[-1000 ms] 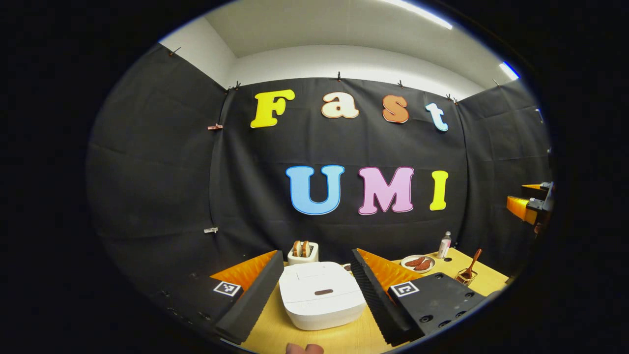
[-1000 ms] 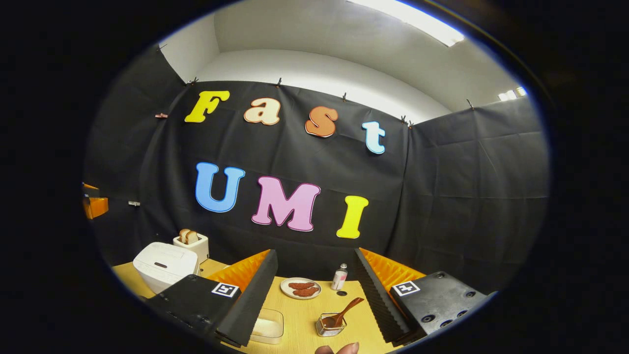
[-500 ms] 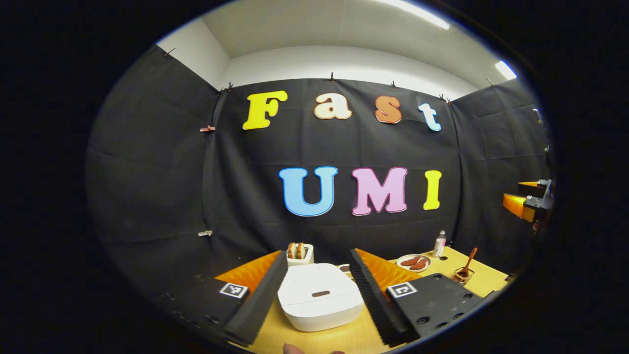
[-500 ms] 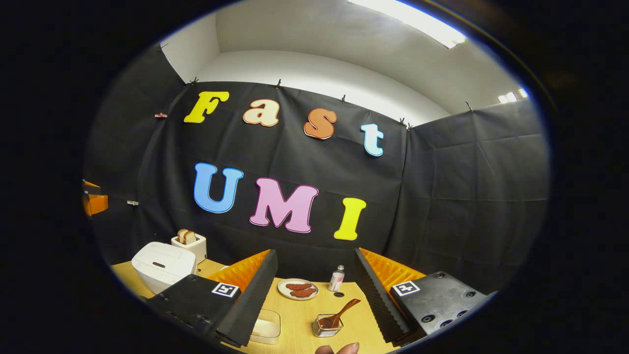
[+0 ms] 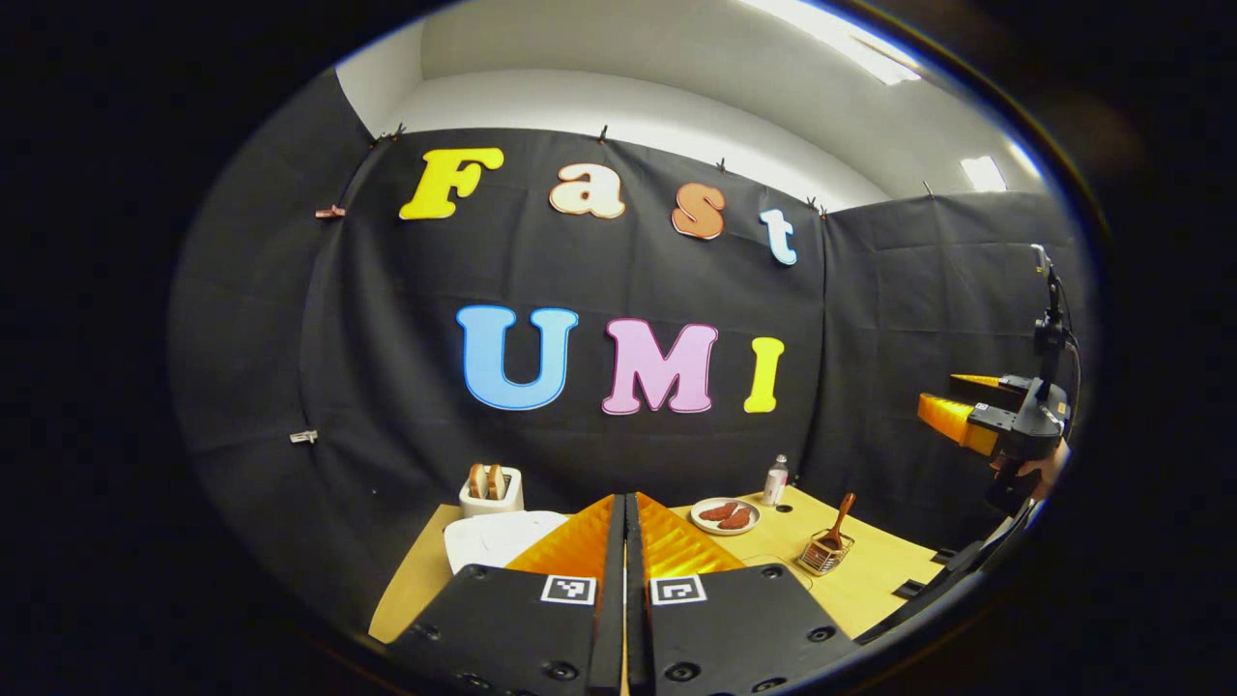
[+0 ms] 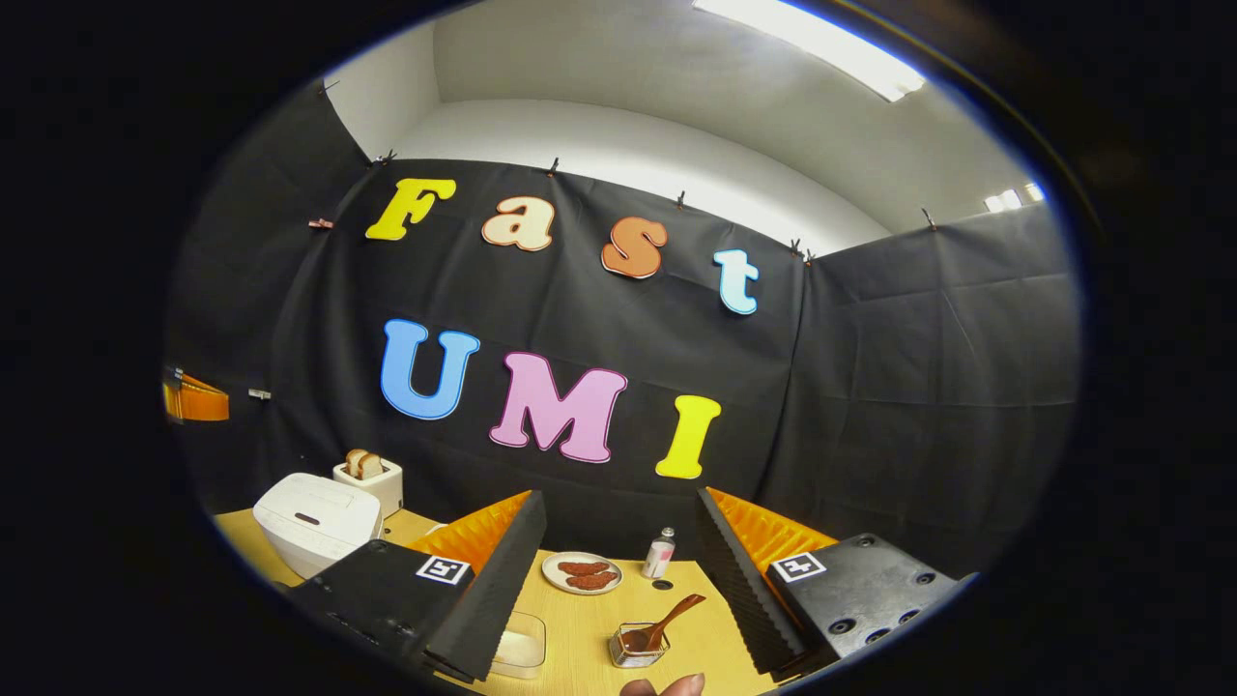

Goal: Close the left gripper, press the button to open the rice cooker; take a wooden spoon from the chopstick holder with the right hand, scoop a spoonful of rice and pour it into the rice cooker, then put the wooden spoon back into the chopstick holder.

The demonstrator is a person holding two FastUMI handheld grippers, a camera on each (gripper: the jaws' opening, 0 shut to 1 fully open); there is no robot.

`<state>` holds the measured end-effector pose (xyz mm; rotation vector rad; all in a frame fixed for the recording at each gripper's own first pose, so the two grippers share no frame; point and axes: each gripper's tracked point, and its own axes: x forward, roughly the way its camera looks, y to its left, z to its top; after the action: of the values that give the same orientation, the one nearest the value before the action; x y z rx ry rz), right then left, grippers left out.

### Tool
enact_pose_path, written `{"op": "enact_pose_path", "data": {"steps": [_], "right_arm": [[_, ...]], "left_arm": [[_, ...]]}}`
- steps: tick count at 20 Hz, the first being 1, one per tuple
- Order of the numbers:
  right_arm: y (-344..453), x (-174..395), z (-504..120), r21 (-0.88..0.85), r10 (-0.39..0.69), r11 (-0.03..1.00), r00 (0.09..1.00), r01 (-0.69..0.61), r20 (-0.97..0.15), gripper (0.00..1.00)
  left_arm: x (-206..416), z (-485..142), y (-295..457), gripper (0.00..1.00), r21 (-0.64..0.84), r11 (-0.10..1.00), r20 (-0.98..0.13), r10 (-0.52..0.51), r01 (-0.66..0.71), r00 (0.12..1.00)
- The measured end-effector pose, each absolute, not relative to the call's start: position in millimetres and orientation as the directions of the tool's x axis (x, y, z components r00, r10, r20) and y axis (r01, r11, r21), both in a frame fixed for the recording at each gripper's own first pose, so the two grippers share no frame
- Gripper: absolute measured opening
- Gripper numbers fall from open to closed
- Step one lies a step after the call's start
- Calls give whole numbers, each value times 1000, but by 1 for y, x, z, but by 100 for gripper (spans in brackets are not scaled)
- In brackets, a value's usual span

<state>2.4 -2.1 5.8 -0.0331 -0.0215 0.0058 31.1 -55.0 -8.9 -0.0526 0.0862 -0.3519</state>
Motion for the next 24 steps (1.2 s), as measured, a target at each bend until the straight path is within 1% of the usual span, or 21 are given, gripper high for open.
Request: {"op": "enact_pose_path", "data": {"steps": [1,2,4,8,11,15,18,22,24], "right_arm": [[-2,4,5,-35,5,999,1000,-4,19,97],[-3,5,4,-39,5,999,1000,-4,15,97],[-6,9,2,-41,-5,999,1000,5,11,97],[-10,13,-3,-49,-24,999,1000,25,8,97],[-17,13,-13,-55,-46,997,999,46,-13,97],[-28,16,-22,-62,-82,995,996,79,-38,97],[-34,15,-25,-67,-100,993,994,97,-47,97],[-43,14,-31,-67,-126,990,990,122,-57,97],[-46,11,-34,-65,-135,989,989,131,-64,97]], "left_arm": [[38,-17,-57,10,-67,931,-100,-364,359,926],[46,-25,-59,6,-77,921,-137,-389,382,911],[66,-51,-58,6,-122,906,-212,-422,405,881],[117,-113,-36,6,-189,921,-363,-389,342,847],[147,-150,-32,6,-266,913,-428,-401,311,810],[171,-200,-21,6,-281,926,-549,-370,252,749],[180,-224,-20,6,-288,931,-603,-359,225,712],[184,-241,-19,6,-265,938,-632,-345,226,694],[180,-251,-21,6,-262,938,-658,-346,227,669]]}}
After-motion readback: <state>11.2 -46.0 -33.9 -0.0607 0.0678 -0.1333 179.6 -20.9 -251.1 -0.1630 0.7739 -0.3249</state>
